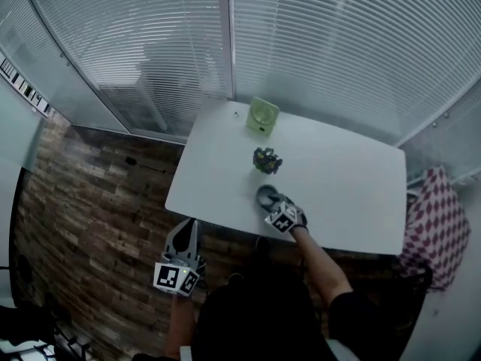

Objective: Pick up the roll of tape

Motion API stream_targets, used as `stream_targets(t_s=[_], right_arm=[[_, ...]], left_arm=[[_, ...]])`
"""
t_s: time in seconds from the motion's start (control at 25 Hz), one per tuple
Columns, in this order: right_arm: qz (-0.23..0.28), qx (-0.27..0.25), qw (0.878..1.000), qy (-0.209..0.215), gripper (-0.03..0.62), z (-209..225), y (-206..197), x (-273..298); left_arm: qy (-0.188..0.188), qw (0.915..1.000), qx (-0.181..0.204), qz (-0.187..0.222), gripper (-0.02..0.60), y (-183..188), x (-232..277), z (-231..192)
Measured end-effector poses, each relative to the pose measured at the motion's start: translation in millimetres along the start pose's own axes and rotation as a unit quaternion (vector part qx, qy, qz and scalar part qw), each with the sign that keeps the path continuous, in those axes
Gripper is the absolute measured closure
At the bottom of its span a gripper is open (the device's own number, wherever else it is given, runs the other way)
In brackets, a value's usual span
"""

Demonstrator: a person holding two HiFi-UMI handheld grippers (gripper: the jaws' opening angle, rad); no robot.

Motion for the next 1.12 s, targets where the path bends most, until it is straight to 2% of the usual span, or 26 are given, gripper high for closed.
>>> stream_targets(t_s=[0.12, 0.28, 0.36, 0.68, 0.8, 0.92, 1.0, 1.12], right_arm=[[-0.027, -0.023, 0.999, 0.017, 0.439, -5, -5, 10], [-0.043, -0.045, 0.998, 0.019, 0.474, -10, -10, 16], [-0.045, -0.048, 0.998, 0.012, 0.533, -11, -9, 17], [-0.042, -0.025, 0.999, 0.017, 0.546, -14, -6, 11], [-0.002, 0.001, 1.000, 0.001, 0.546, -8, 9, -5], [0.040, 0.057, 0.997, -0.021, 0.546, -1, 16, -27], [0.067, 0.101, 0.992, -0.039, 0.546, 6, 14, -39], [0.138, 0.137, 0.979, -0.056, 0.546, 17, 29, -64]], left_arm=[[0.006, 1.0000, -0.006, -0.002, 0.575, -4, 0, -5], [0.005, 1.0000, -0.008, -0.001, 0.575, -4, 1, -5], [0.006, 0.9999, -0.008, 0.000, 0.575, -3, 1, -5], [0.011, 0.9999, -0.011, -0.003, 0.575, -4, -7, -10], [0.009, 0.9999, -0.009, -0.002, 0.575, -4, -5, -11], [0.006, 0.9999, -0.009, -0.001, 0.575, -4, -4, -9], [0.001, 1.0000, -0.009, -0.001, 0.575, -4, -2, -8], [-0.008, 0.9999, -0.007, -0.001, 0.575, -6, 0, -5]])
Point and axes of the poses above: the fingertips, and each gripper's own axes: x forward along the fingers, z to its right, y out of its top, the point moved 4 cm from there along -x, backward along the fingers, and after that the axes turned 4 degrees about y, right-handed, at the moved point
